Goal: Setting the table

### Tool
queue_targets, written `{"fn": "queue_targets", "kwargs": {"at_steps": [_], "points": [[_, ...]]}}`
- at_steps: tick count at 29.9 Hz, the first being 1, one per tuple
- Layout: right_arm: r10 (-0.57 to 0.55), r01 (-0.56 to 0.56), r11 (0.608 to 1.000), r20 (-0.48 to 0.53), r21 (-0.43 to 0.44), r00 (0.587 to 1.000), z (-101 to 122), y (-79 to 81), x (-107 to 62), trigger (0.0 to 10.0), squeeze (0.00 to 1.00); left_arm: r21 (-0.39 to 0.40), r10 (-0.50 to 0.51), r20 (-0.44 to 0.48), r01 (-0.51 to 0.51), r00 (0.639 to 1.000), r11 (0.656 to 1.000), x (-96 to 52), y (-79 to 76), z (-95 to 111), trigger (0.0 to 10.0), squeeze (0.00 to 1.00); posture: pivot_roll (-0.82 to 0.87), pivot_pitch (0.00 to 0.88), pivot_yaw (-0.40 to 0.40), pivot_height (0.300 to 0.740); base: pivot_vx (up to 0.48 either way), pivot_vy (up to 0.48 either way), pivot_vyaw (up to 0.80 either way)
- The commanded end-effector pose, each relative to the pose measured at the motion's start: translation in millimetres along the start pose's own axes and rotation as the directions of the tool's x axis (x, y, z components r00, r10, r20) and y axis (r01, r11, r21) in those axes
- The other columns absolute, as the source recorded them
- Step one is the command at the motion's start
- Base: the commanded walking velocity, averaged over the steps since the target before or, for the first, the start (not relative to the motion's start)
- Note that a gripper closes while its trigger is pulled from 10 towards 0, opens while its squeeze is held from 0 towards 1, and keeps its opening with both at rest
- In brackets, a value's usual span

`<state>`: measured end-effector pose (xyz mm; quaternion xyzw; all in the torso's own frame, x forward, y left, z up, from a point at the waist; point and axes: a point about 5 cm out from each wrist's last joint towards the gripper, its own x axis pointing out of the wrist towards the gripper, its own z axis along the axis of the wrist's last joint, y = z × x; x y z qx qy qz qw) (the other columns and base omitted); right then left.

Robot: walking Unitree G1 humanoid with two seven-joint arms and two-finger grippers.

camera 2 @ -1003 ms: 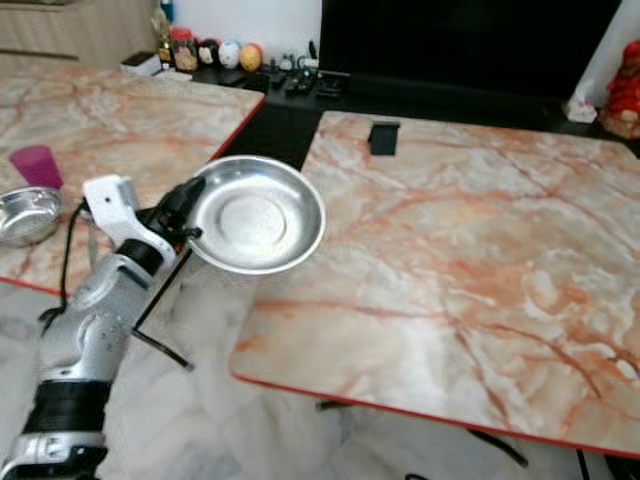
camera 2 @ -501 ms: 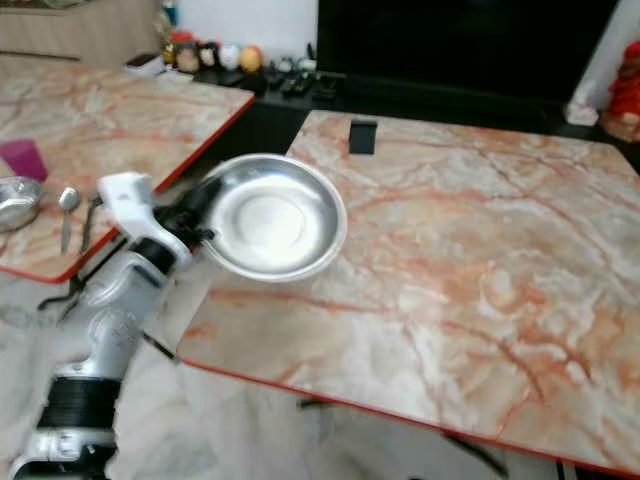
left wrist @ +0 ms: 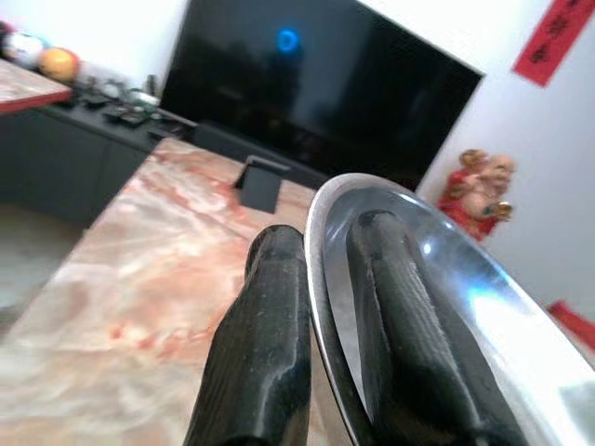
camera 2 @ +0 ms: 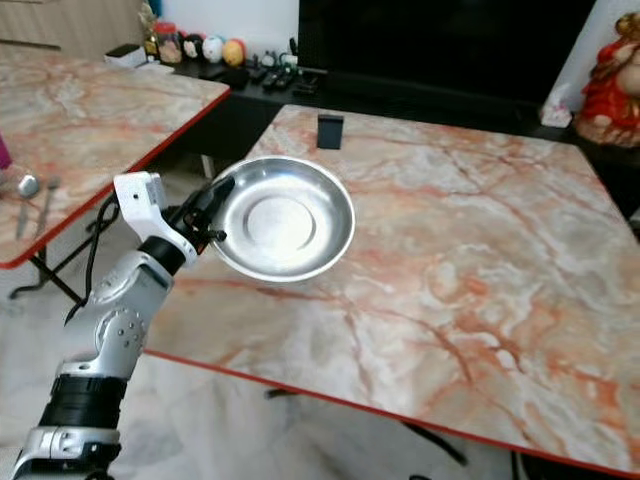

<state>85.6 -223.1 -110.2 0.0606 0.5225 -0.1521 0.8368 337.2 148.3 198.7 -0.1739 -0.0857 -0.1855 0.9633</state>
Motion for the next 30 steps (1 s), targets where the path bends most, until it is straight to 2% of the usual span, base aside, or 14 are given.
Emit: {"fn": "queue_targets", "kwargs": {"at_steps": [1, 7, 11, 14, 17, 30], "points": [[-0.007, 0.007, 1.000, 0.000, 0.010, 1.000, -1.2, -2.1, -0.5, 10.0, 0.00, 0.001, -0.013, 0.022, 0.013, 1.000, 1.000, 2.3, -2.3, 4.3, 10.0, 0.00, 0.12, 0.000, -0.070, 0.728, 0.000, -0.262, 0.00], [-0.007, 0.007, 1.000, 0.001, 0.021, 1.000, -0.8, -2.2, -0.4, 10.0, 0.00, 0.008, -0.006, 0.024, 0.006, 1.000, 1.000, 2.6, 0.6, 5.5, 10.0, 0.00, 0.12, 0.000, -0.072, 0.728, 0.000, -0.260, 0.00], [-0.003, 0.003, 0.999, 0.006, 0.041, 1.000, 0.3, -1.9, -0.2, 10.0, 0.00, 0.013, -0.003, 0.025, 0.002, 1.000, 1.000, 3.1, 2.5, 7.1, 10.0, 0.00, 0.12, 0.000, -0.074, 0.728, 0.000, -0.259, -0.73], [0.003, -0.003, 1.000, 0.004, 0.010, 1.000, 1.0, -1.3, 0.1, 10.0, 0.00, 0.019, 0.001, 0.013, -0.001, 1.000, 1.000, 1.4, 5.1, 5.5, 10.0, 0.00, 0.12, 0.000, -0.071, 0.728, 0.000, -0.263, -0.69], [0.002, -0.002, 1.000, 0.005, 0.031, 1.000, 0.7, -1.0, 0.0, 10.0, 0.00, 0.021, 0.000, 0.009, 0.000, 1.000, 1.000, 0.2, 5.5, 4.8, 10.0, 0.00, 0.12, 0.000, -0.068, 0.728, 0.000, -0.262, -0.55], [0.000, 0.000, 1.000, 0.001, 0.015, 1.000, 0.9, -1.3, 0.1, 10.0, 0.00, 0.031, -0.001, 0.005, 0.001, 1.000, 1.000, 0.3, 4.7, 4.2, 10.0, 0.00, 0.12, 0.000, -0.072, 0.728, 0.000, -0.261, 0.00]]}}
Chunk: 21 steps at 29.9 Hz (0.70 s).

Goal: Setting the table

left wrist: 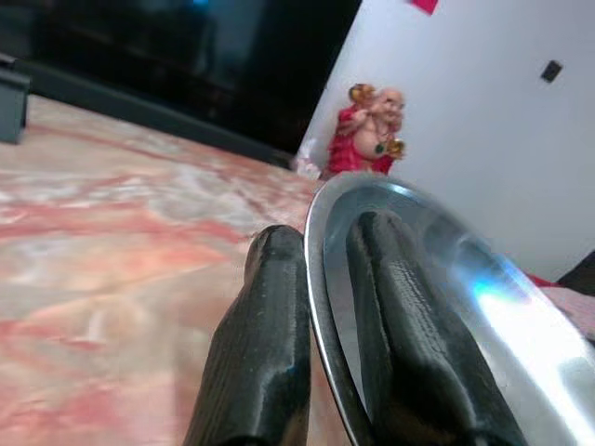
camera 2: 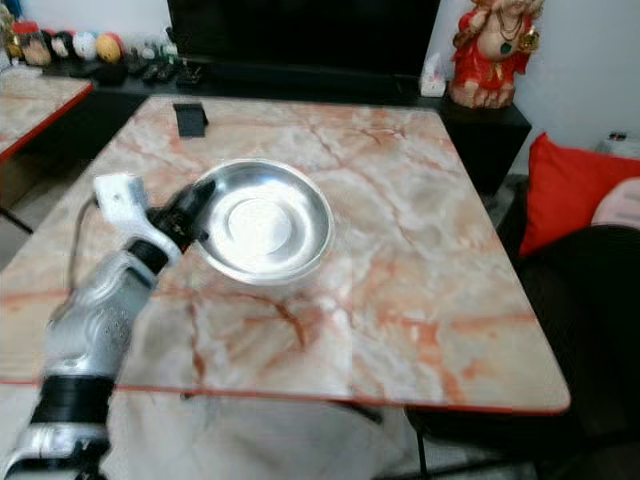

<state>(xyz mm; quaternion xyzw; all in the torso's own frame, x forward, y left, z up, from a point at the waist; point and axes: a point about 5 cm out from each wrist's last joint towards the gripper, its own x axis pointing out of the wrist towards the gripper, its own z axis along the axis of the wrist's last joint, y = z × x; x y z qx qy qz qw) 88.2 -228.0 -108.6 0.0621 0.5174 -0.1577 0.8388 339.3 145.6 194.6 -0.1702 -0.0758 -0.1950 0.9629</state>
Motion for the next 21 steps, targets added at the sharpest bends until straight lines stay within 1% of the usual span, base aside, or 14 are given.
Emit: {"fn": "queue_targets", "kwargs": {"at_steps": [1, 6, 8, 10, 14, 16, 17, 18, 21], "points": [[0.006, -0.006, 1.000, -0.011, 0.005, 1.000, -3, 2.6, -0.5, 10.0, 0.00, 0.029, 0.016, 0.028, -0.017, 0.999, 0.999, -1.9, 5.1, 9, 10.0, 0.00, 0.12, 0.000, -0.072, 0.728, 0.000, -0.259, 0.00], [0.008, -0.008, 1.000, -0.011, 0.001, 1.000, -3, 2.6, -0.5, 10.0, 0.00, 0.033, 0.024, 0.024, -0.025, 0.999, 0.999, -1.8, 6.0, 8, 10.0, 0.00, 0.12, 0.000, -0.072, 0.728, 0.000, -0.261, 0.00], [0.010, -0.010, 1.000, -0.011, 0.001, 1.000, -3, 2.7, -0.5, 10.0, 0.00, 0.044, 0.027, 0.014, -0.028, 1.000, 0.999, -1.7, 7.1, 7, 10.0, 0.00, 0.12, 0.000, -0.074, 0.728, 0.000, 0.000, 0.00], [0.012, -0.012, 1.000, -0.012, 0.001, 1.000, -3, 2.8, -0.5, 10.0, 0.00, 0.079, 0.043, -0.023, -0.041, 0.999, 0.996, -1.7, 11.2, 3, 10.0, 0.00, 0.12, 0.000, -0.074, 0.728, 0.000, 0.000, 0.00], [0.013, -0.013, 1.000, -0.012, 0.001, 1.000, -3, 2.8, -0.5, 10.0, 0.00, 0.097, 0.059, -0.066, -0.052, 0.996, 0.994, -3.3, 17.5, -1, 10.0, 0.00, 0.11, 0.000, -0.073, 0.728, 0.000, 0.000, 0.00], [0.013, -0.013, 1.000, -0.013, 0.003, 1.000, -3, 2.9, -0.5, 10.0, 0.00, 0.125, 0.065, -0.110, -0.052, 0.992, 0.991, -5.7, 20.8, -5, 10.0, 0.00, 0.11, 0.000, -0.073, 0.728, 0.000, 0.000, 0.00], [0.013, -0.013, 1.000, -0.013, 0.003, 1.000, -3, 2.9, -0.5, 10.0, 0.00, 0.127, 0.067, -0.115, -0.052, 0.991, 0.991, -6.0, 21.2, -6, 10.0, 0.00, 0.11, 0.000, -0.073, 0.728, 0.000, 0.000, 0.00], [0.014, -0.014, 1.000, -0.013, 0.001, 1.000, -3, 3.0, -0.4, 10.0, 0.00, 0.136, 0.081, -0.141, -0.061, 0.987, 0.989, -7.0, 23.5, -9, 10.0, 0.00, 0.12, 0.000, -0.075, 0.728, 0.000, 0.000, 0.00], [0.016, -0.016, 1.000, -0.012, 0.000, 1.000, -3, 3.0, -0.3, 10.0, 0.00, 0.121, 0.094, -0.157, -0.075, 0.983, 0.990, -8.6, 25.7, -14, 10.0, 0.00, 0.12, 0.000, -0.076, 0.728, 0.000, 0.000, 0.00]]}}
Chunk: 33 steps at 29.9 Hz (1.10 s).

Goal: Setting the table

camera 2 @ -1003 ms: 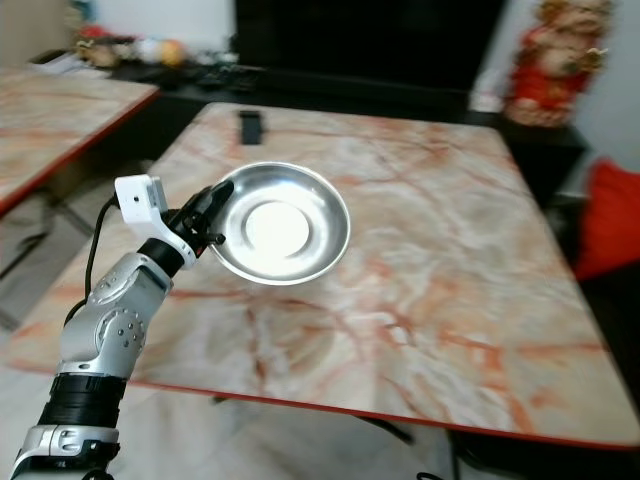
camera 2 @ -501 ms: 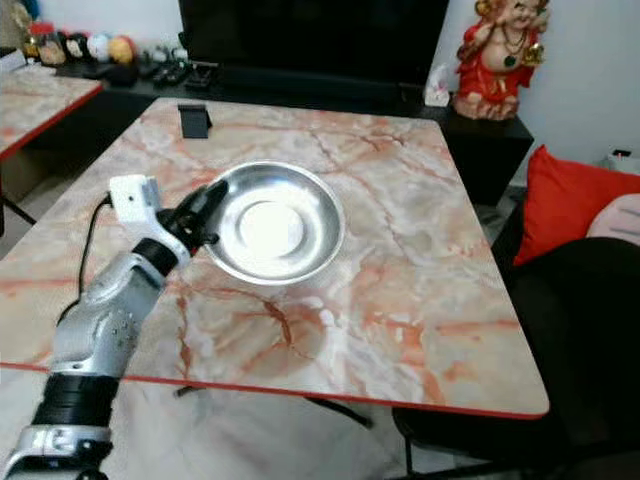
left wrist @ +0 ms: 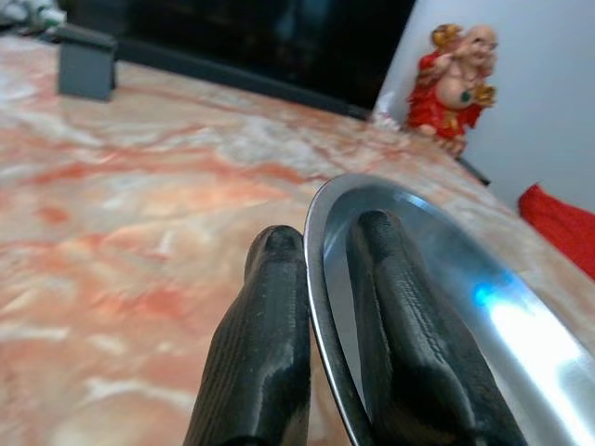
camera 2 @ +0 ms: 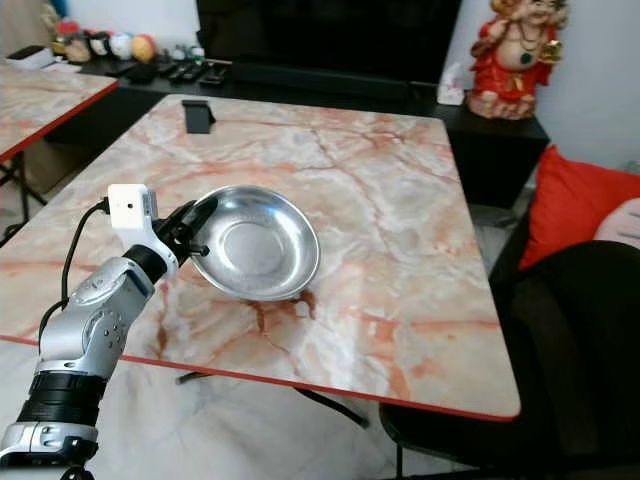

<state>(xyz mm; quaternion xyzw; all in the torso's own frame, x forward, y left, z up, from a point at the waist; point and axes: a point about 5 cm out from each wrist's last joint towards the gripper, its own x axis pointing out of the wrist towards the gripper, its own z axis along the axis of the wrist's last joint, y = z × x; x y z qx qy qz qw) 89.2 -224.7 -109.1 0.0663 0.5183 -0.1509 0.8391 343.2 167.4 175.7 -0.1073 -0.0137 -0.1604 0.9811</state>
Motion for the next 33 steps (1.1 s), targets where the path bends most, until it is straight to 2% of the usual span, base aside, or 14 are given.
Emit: {"fn": "queue_targets", "kwargs": {"at_steps": [1, 4, 7, 15, 33], "points": [[0.000, 0.000, 1.000, -0.009, 0.000, 1.000, -3, -0.4, -0.5, 10.0, 0.00, 0.003, 0.001, -0.029, -0.001, 1.000, 1.000, -0.2, -0.5, -5, 10.0, 0.00, 0.12, 0.000, -0.076, 0.728, 0.000, 0.000, 0.00], [0.001, -0.001, 1.000, -0.009, -0.001, 1.000, -2, -0.3, -0.5, 10.0, 0.00, -0.015, 0.009, -0.050, -0.009, 0.999, 1.000, -0.9, 1.1, -10, 10.0, 0.00, 0.12, 0.000, -0.075, 0.728, 0.000, 0.000, 0.00], [0.000, 0.000, 1.000, -0.008, 0.000, 1.000, -2, -0.1, -0.5, 10.0, 0.00, -0.067, 0.025, -0.085, -0.031, 0.996, 0.997, -4.1, 4.1, -19, 10.0, 0.00, 0.11, 0.000, -0.074, 0.728, 0.000, 0.000, 0.00], [0.002, -0.002, 1.000, -0.010, -0.003, 1.000, -3, 0.3, -0.6, 10.0, 0.00, -0.036, 0.044, -0.139, -0.049, 0.989, 0.998, -11.4, 12.9, -26, 10.0, 0.00, 0.12, 0.000, -0.072, 0.728, 0.000, 0.000, 0.00], [0.001, -0.001, 1.000, -0.013, -0.011, 1.000, -4, -0.1, -0.8, 10.0, 0.00, 0.032, 0.037, -0.240, -0.030, 0.970, 0.999, -23.6, 15.4, -49, 10.0, 0.00, 0.13, 0.000, -0.074, 0.728, 0.000, 0.000, 0.00]]}}
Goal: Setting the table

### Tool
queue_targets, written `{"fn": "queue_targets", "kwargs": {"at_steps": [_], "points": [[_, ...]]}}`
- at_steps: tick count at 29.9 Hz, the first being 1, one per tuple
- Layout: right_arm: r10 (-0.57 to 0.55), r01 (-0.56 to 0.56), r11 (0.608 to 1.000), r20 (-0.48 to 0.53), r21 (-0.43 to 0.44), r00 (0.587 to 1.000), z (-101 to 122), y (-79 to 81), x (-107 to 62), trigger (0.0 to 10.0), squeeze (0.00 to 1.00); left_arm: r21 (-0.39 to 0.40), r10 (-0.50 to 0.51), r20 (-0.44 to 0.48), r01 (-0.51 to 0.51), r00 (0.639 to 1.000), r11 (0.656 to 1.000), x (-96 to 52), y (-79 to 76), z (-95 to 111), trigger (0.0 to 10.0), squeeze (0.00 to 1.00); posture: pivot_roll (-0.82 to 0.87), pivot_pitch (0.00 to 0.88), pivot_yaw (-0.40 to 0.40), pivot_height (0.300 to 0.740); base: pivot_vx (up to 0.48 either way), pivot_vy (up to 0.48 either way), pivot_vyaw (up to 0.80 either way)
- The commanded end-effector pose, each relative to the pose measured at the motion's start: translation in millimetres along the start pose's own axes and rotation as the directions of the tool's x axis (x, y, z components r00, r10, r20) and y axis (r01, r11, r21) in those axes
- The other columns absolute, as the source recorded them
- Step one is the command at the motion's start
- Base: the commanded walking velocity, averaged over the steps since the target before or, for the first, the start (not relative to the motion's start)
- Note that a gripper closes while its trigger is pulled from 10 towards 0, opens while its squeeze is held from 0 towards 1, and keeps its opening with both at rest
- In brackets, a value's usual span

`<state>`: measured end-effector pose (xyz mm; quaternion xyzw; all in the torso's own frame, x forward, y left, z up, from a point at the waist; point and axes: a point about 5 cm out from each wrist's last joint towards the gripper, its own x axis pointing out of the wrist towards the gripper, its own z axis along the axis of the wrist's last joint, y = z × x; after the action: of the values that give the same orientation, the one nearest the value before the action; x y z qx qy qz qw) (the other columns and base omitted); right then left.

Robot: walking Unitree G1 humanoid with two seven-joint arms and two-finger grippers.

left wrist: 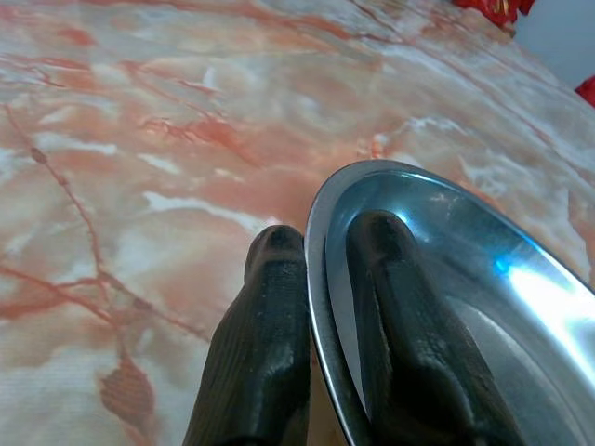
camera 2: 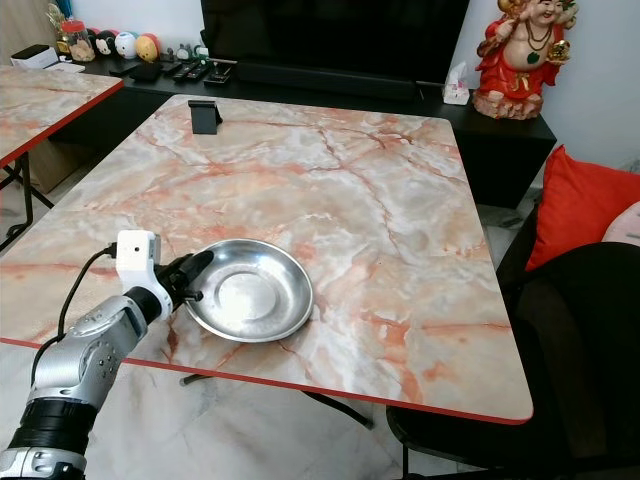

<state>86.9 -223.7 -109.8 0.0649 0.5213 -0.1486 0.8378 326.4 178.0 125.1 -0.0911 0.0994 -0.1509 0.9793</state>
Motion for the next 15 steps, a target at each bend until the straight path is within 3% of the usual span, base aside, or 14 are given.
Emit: {"fn": "queue_targets", "kwargs": {"at_steps": [1, 15], "points": [[-0.001, 0.001, 1.000, -0.007, -0.006, 1.000, -1.3, -0.4, -0.2, 10.0, 0.00, 0.042, -0.004, -0.022, 0.005, 1.000, 0.999, -0.6, 0.5, -3.2, 10.0, 0.00, 0.13, 0.000, -0.074, 0.728, 0.000, 0.000, 0.00], [-0.002, 0.002, 1.000, -0.005, -0.008, 1.000, 0.0, -0.4, 0.1, 10.0, 0.00, 0.164, 0.050, -0.074, -0.037, 0.996, 0.986, 0.5, 1.6, -13.2, 10.0, 0.00, 0.12, 0.000, -0.077, 0.728, 0.000, 0.000, 0.00]]}}
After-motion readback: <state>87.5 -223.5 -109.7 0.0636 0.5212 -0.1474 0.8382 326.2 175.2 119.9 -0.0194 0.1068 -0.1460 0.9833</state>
